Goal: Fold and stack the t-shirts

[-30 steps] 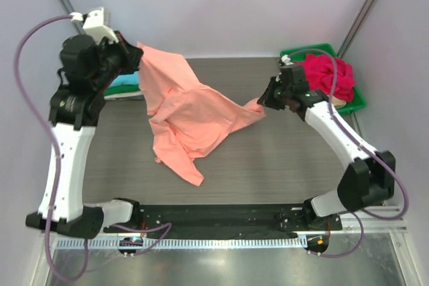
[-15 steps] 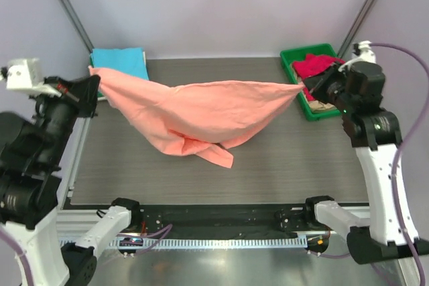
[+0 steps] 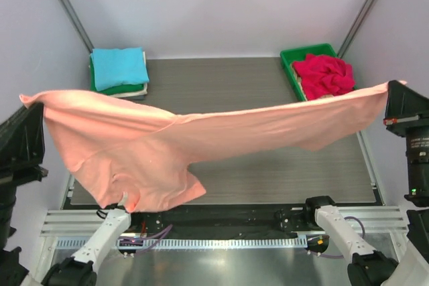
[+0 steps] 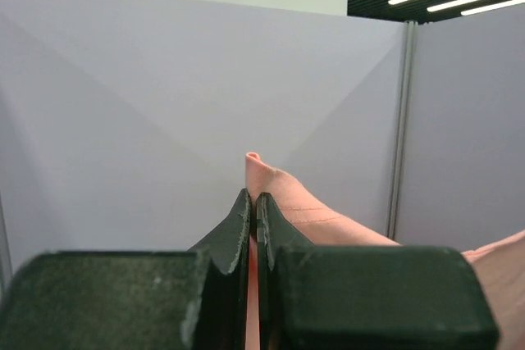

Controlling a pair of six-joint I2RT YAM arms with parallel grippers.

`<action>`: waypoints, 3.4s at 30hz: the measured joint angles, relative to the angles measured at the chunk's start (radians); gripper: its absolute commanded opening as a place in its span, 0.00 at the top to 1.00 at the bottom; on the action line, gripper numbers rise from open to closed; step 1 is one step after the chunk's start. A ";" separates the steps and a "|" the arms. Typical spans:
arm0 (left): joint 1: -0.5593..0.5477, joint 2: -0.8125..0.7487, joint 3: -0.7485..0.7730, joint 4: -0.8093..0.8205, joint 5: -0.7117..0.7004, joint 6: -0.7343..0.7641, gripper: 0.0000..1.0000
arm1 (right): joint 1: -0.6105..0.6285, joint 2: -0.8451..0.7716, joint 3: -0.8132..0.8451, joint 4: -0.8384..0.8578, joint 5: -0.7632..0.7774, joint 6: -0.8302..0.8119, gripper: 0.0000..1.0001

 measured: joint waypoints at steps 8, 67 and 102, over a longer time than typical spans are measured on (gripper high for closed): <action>0.000 0.440 0.222 0.059 0.089 0.085 1.00 | 0.000 0.410 0.210 0.042 0.024 -0.044 0.99; -0.018 1.822 0.304 -0.211 -0.095 -0.231 0.28 | 0.159 1.515 -0.015 0.327 -0.216 -0.108 0.00; 0.369 0.732 -1.172 0.180 0.076 -0.494 0.40 | 0.346 1.125 -0.340 0.373 -0.384 -0.098 0.00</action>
